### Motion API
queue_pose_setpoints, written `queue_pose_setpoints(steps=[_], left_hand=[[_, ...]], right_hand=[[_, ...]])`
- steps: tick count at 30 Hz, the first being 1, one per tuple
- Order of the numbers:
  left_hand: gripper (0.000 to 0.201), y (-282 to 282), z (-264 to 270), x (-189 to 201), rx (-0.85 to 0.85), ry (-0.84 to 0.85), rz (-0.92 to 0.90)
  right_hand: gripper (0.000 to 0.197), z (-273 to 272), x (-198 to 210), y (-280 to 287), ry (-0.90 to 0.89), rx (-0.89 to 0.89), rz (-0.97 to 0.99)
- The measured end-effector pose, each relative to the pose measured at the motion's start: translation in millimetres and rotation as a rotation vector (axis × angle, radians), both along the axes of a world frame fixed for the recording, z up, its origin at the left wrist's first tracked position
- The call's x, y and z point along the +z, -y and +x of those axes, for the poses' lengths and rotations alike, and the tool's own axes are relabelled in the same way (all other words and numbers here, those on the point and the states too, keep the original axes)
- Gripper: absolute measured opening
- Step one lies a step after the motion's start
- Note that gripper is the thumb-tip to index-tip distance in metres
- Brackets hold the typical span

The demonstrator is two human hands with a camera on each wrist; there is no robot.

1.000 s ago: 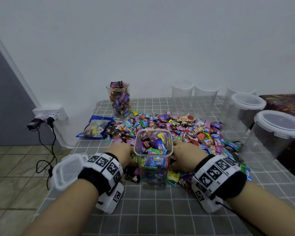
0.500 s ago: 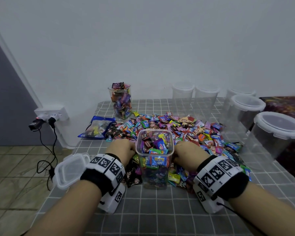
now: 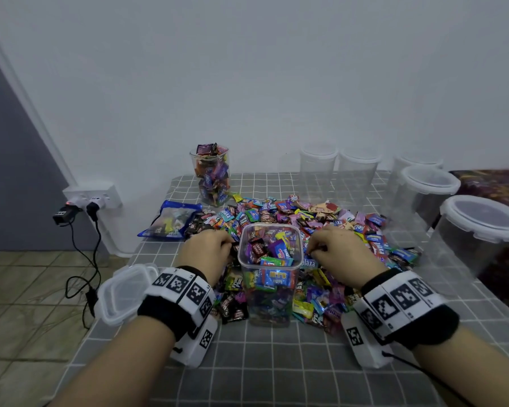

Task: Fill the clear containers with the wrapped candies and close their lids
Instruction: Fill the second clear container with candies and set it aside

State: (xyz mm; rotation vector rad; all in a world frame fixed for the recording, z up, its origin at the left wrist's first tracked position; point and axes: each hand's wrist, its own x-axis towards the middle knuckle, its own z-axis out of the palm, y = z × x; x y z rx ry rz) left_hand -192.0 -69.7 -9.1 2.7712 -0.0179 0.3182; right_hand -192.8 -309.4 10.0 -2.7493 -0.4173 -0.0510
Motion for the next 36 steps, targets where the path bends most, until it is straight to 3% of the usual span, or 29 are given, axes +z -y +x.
queue_pose_setpoints(steps=[6, 12, 19, 28, 32, 36], left_hand=[[0.022, -2, -1, -2, -0.001, 0.048, -0.05], [0.02, -2, 0, -4, 0.001, 0.087, -0.059], [0.02, -3, -1, -3, 0.01, 0.089, -0.051], [0.019, -2, 0, -4, 0.006, 0.085, -0.082], [0.018, -2, -2, -3, 0.007, 0.091, -0.122], [0.02, -3, -5, -1, 0.011, 0.11, -0.15]], right_hand=[[0.011, -11, 32, -1, 0.221, -0.002, 0.263], [0.009, -34, 60, -26, 0.372, 0.158, 0.416], [0.011, -41, 42, -52, 0.315, 0.329, 0.359], [0.016, -46, 39, -54, 0.229, 0.325, 0.311], [0.035, -50, 37, -48, 0.236, 0.272, 0.404], [0.085, -52, 30, -38, 0.086, 0.231, 0.45]])
